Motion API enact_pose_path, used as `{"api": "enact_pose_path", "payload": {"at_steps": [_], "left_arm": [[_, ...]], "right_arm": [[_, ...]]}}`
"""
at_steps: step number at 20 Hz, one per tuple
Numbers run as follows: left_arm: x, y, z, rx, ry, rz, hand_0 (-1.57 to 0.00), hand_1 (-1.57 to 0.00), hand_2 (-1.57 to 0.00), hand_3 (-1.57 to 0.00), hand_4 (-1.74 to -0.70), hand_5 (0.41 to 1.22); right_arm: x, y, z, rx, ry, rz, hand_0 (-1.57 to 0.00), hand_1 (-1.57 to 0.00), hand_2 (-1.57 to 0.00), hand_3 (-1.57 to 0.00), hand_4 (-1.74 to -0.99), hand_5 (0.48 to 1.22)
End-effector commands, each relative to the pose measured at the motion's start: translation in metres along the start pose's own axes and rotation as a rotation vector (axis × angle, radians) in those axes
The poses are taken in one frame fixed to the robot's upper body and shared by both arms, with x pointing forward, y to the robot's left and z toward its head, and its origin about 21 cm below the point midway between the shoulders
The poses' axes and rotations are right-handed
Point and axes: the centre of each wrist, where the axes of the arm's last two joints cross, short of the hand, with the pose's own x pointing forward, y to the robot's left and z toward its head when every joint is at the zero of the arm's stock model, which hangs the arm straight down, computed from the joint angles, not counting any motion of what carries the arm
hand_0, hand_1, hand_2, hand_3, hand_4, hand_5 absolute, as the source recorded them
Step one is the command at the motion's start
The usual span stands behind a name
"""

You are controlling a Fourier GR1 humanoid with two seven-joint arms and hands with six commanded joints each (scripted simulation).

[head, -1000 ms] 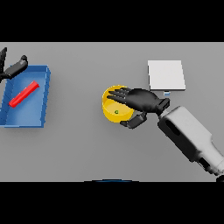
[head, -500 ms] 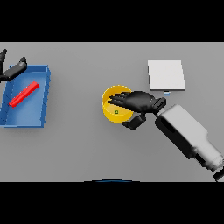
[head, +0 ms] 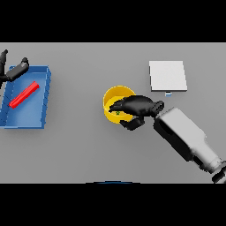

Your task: Pick up the red beaker and tilt it to pour out 1 green nut into yellow bowl. Pick up the yellow bowl and place it on the metallic measuring scale.

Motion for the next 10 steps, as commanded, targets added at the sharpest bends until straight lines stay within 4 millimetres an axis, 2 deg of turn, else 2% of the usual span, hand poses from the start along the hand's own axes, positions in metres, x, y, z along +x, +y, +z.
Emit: {"api": "enact_pose_path", "payload": {"at_steps": [1,2,4,5,7,10], "left_arm": [[0.0003,0.0035,-0.0011,0.001,0.001,-0.006,0.0,0.0,0.0,0.0,-0.79,0.729],[0.0009,0.0029,-0.0012,0.003,0.001,-0.003,0.0,0.0,0.0,0.0,-0.79,0.729],[-0.003,0.0023,0.0008,-0.001,0.007,-0.005,0.0,0.0,0.0,0.0,-0.79,0.732],[-0.0027,0.0017,0.0004,0.001,0.008,0.0,0.0,0.0,0.0,0.0,-0.79,0.733],[-0.0001,0.004,-0.0008,0.006,-0.006,-0.005,0.0,0.0,0.0,0.0,-0.79,0.736],[-0.0003,0.0033,-0.0015,0.004,-0.01,-0.006,0.0,0.0,0.0,0.0,-0.79,0.732]], "right_arm": [[-0.001,-0.0017,0.0027,0.008,0.003,0.013,-0.32,-0.26,-0.29,-0.33,-1.436,0.944],[0.0019,-0.0004,0.0003,0.008,0.01,0.026,-0.47,-0.38,-0.38,-0.42,-1.479,0.999],[0.0024,-0.0018,0.0009,0.017,0.007,0.032,-0.78,-0.65,-0.59,-0.83,-1.469,1.079],[0.0025,-0.003,-0.0008,0.023,0.014,0.022,-0.94,-0.81,-0.79,-0.98,-1.521,1.108],[0.0004,-0.0039,0.0009,0.027,0.001,0.017,-1.17,-1.08,-1.07,-1.03,-1.594,1.148],[0.0014,-0.0068,0.0032,0.024,0.003,0.03,-1.36,-1.32,-1.31,-1.11,-1.659,1.184]]}}
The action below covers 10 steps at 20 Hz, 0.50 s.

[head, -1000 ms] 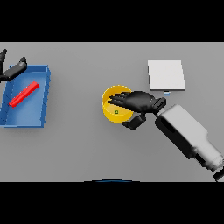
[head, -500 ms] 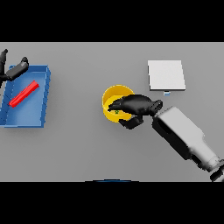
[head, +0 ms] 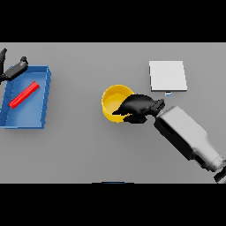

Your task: Pick up the red beaker and tilt it to pour out 1 green nut into yellow bowl. Pick up the yellow bowl and place it on the metallic measuring scale.

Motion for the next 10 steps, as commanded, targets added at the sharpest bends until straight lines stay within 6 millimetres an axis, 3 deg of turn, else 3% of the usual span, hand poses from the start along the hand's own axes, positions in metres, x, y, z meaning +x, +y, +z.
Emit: {"api": "enact_pose_path", "payload": {"at_steps": [1,6,10], "left_arm": [[0.0,0.001,0.001,0.001,-0.004,0.007,0.0,0.0,0.0,0.0,-0.79,0.73],[-0.002,-0.001,0.001,-0.008,0.006,-0.005,0.0,0.0,0.0,0.0,-0.78,0.727],[-0.006,0.008,0.003,0.007,-0.004,-0.005,0.0,0.0,0.0,0.0,-0.79,0.733]], "right_arm": [[-0.003,-0.002,0.002,0.007,0.002,-0.002,-1.41,-1.37,-1.37,-1.13,-1.673,1.191],[0.004,-0.019,0.014,-0.018,0.025,-0.013,-1.52,-1.51,-1.5,-1.35,-1.711,1.211],[0.002,-0.04,0.034,-0.037,0.049,0.007,-1.55,-1.54,-1.54,-1.33,-1.721,1.217]]}}
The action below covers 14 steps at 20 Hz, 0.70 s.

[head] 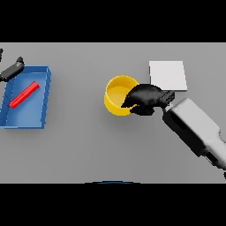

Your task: Pick up the red beaker and tilt it to pour out 1 green nut into yellow bowl. Pick up the yellow bowl and place it on the metallic measuring scale.

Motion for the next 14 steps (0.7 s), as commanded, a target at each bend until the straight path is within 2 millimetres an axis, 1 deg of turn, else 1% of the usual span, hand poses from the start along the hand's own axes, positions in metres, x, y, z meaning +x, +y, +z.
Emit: {"api": "enact_pose_path", "payload": {"at_steps": [1,2,3,4,5,6,7,8,9,10,11,12,14], "left_arm": [[0.002,-0.002,-0.002,-0.006,-0.004,0.007,0.0,0.0,0.0,0.0,-0.79,0.737],[0.003,-0.005,-0.002,-0.009,-0.013,0.011,0.0,0.0,0.0,0.0,-0.8,0.737],[0.007,-0.002,-0.003,-0.004,-0.018,0.01,0.0,0.0,0.0,0.0,-0.8,0.737],[0.007,-0.002,-0.002,-0.001,-0.024,0.011,0.0,0.0,0.0,0.0,-0.8,0.737],[0.008,-0.001,-0.003,0.002,-0.027,0.004,0.0,0.0,0.0,0.0,-0.8,0.741],[0.006,-0.003,-0.003,0.0,-0.019,0.004,0.0,0.0,0.0,0.0,-0.8,0.744],[0.003,0.0,-0.005,0.005,-0.013,-0.002,0.0,0.0,0.0,0.0,-0.8,0.747],[0.003,0.001,-0.005,0.008,-0.013,0.003,0.0,0.0,0.0,0.0,-0.79,0.748],[0.0,0.003,-0.004,0.006,-0.01,0.001,0.0,0.0,0.0,0.0,-0.79,0.751],[0.003,-0.001,-0.004,0.002,-0.014,0.003,0.0,0.0,0.0,0.0,-0.79,0.753],[0.001,-0.001,-0.004,0.002,-0.022,0.001,0.0,0.0,0.0,0.0,-0.79,0.754],[0.004,0.001,-0.005,0.006,-0.02,0.009,0.0,0.0,0.0,0.0,-0.79,0.754],[0.004,0.0,-0.006,0.002,-0.006,0.019,0.0,0.0,0.0,0.0,-0.8,0.755]], "right_arm": [[0.0,-0.003,0.001,-0.002,0.015,0.001,-1.55,-1.55,-1.55,-1.3,-1.721,1.218],[0.0,-0.007,0.001,-0.003,0.026,0.001,-1.56,-1.55,-1.55,-1.31,-1.722,1.218],[-0.001,-0.01,0.001,-0.004,0.037,0.002,-1.56,-1.55,-1.56,-1.36,-1.724,1.218],[-0.003,-0.012,-0.001,-0.003,0.041,0.0,-1.56,-1.55,-1.56,-1.35,-1.724,1.218],[-0.008,-0.017,0.002,-0.007,0.04,-0.002,-1.56,-1.55,-1.56,-1.32,-1.723,1.218],[-0.008,-0.02,0.004,-0.022,0.063,0.002,-1.57,-1.56,-1.56,-1.29,-1.723,1.219],[-0.012,-0.022,0.009,-0.036,0.068,0.004,-1.57,-1.56,-1.56,-1.27,-1.723,1.219],[-0.018,-0.025,0.011,-0.054,0.1,0.022,-1.47,-1.53,-1.57,-1.28,-1.723,1.22],[-0.023,-0.028,0.013,-0.059,0.126,0.026,-1.49,-1.54,-1.57,-1.3,-1.723,1.22],[-0.027,-0.033,0.016,-0.069,0.149,0.024,-1.51,-1.55,-1.57,-1.32,-1.723,1.22],[-0.031,-0.036,0.017,-0.073,0.178,0.016,-1.52,-1.55,-1.57,-1.34,-1.724,1.22],[-0.038,-0.04,0.02,-0.089,0.199,0.024,-1.53,-1.56,-1.57,-1.38,-1.725,1.22],[-0.052,-0.039,0.025,-0.104,0.231,0.02,-1.54,-1.56,-1.57,-1.42,-1.726,1.221]]}}
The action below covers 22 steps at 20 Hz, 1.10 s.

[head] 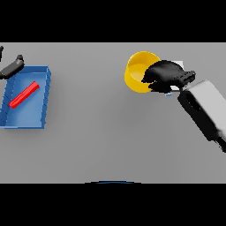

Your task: Pick up the red beaker and tilt it to pour out 1 green nut into yellow bowl. Pick up the yellow bowl and place it on the metallic measuring scale.

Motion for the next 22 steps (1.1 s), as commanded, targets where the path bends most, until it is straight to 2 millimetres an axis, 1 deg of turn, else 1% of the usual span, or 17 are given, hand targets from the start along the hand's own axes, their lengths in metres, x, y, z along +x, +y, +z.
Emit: {"api": "enact_pose_path", "payload": {"at_steps": [1,2,4,6,7,9,10,11,12,13,14,15,16,17,19,22], "left_arm": [[-0.001,0.001,0.0,0.007,0.003,-0.009,0.0,0.0,0.0,0.0,-0.8,0.757],[0.003,0.003,-0.001,0.008,0.007,-0.013,0.0,0.0,0.0,0.0,-0.8,0.755],[0.002,0.003,-0.001,0.008,0.008,-0.004,0.0,0.0,0.0,0.0,-0.8,0.754],[0.004,0.003,-0.001,0.008,0.006,-0.001,0.0,0.0,0.0,0.0,-0.8,0.753],[0.002,0.005,0.001,0.009,0.009,0.008,0.0,0.0,0.0,0.0,-0.81,0.752],[0.004,0.004,0.006,0.013,0.016,0.011,0.0,0.0,0.0,0.0,-0.82,0.759],[0.003,0.005,0.009,0.009,0.016,0.009,0.0,0.0,0.0,0.0,-0.82,0.762],[0.004,0.005,0.009,0.007,0.024,0.007,0.0,0.0,0.0,0.0,-0.82,0.765],[0.002,0.003,0.009,0.005,0.024,0.016,0.0,0.0,0.0,0.0,-0.83,0.767],[0.002,0.004,0.008,0.011,0.043,0.009,0.0,0.0,0.0,0.0,-0.83,0.771],[0.002,0.005,0.01,0.015,0.028,0.009,0.0,0.0,0.0,0.0,-0.83,0.771],[0.005,0.005,0.008,0.011,0.029,0.018,0.0,0.0,0.0,0.0,-0.84,0.772],[0.007,0.006,0.008,0.013,0.035,0.018,0.0,0.0,0.0,0.0,-0.84,0.775],[0.003,0.004,0.007,0.011,0.046,0.015,0.0,0.0,0.0,0.0,-0.85,0.78],[0.004,0.002,0.006,0.005,0.052,0.008,0.0,0.0,0.0,0.0,-0.85,0.784],[0.001,0.007,0.005,0.009,0.047,0.006,0.0,0.0,0.0,0.0,-0.84,0.776]], "right_arm": [[-0.006,-0.001,0.002,-0.003,0.016,-0.005,-1.55,-1.56,-1.57,-1.41,-1.725,1.221],[-0.014,-0.006,0.003,-0.007,0.044,0.0,-1.55,-1.56,-1.57,-1.38,-1.725,1.221],[-0.022,-0.01,0.002,-0.009,0.071,0.007,-1.56,-1.57,-1.57,-1.31,-1.724,1.221],[-0.027,-0.011,0.0,-0.014,0.074,0.003,-1.56,-1.57,-1.57,-1.27,-1.723,1.221],[-0.029,-0.01,-0.001,-0.008,0.062,0.001,-1.57,-1.55,-1.57,-1.33,-1.725,1.221],[-0.053,0.003,0.002,-0.007,0.167,-0.024,-1.56,-1.5,-1.55,-1.42,-1.727,1.221],[-0.059,0.007,0.0,-0.008,0.206,-0.039,-1.54,-1.46,-1.53,-1.45,-1.727,1.221],[-0.061,0.008,-0.002,-0.011,0.216,-0.051,-1.53,-1.43,-1.5,-1.47,-1.728,1.221],[-0.068,0.008,0.001,-0.015,0.212,-0.065,-1.53,-1.42,-1.5,-1.49,-1.729,1.221],[-0.072,0.013,0.002,-0.016,0.217,-0.065,-1.53,-1.41,-1.48,-1.51,-1.729,1.221],[-0.075,0.016,0.0,-0.006,0.241,-0.07,-1.51,-1.38,-1.47,-1.52,-1.729,1.221],[-0.079,0.015,-0.001,-0.007,0.259,-0.072,-1.51,-1.37,-1.45,-1.53,-1.73,1.221],[-0.082,0.018,0.0,-0.004,0.268,-0.069,-1.5,-1.34,-1.43,-1.54,-1.73,1.221],[-0.083,0.02,0.0,0.001,0.271,-0.067,-1.48,-1.31,-1.4,-1.54,-1.73,1.221],[-0.085,0.022,-0.002,0.016,0.27,-0.065,-1.43,-1.25,-1.35,-1.55,-1.73,1.221],[-0.089,0.025,-0.004,0.02,0.28,-0.08,-1.4,-1.21,-1.32,-1.56,-1.73,1.221]]}}
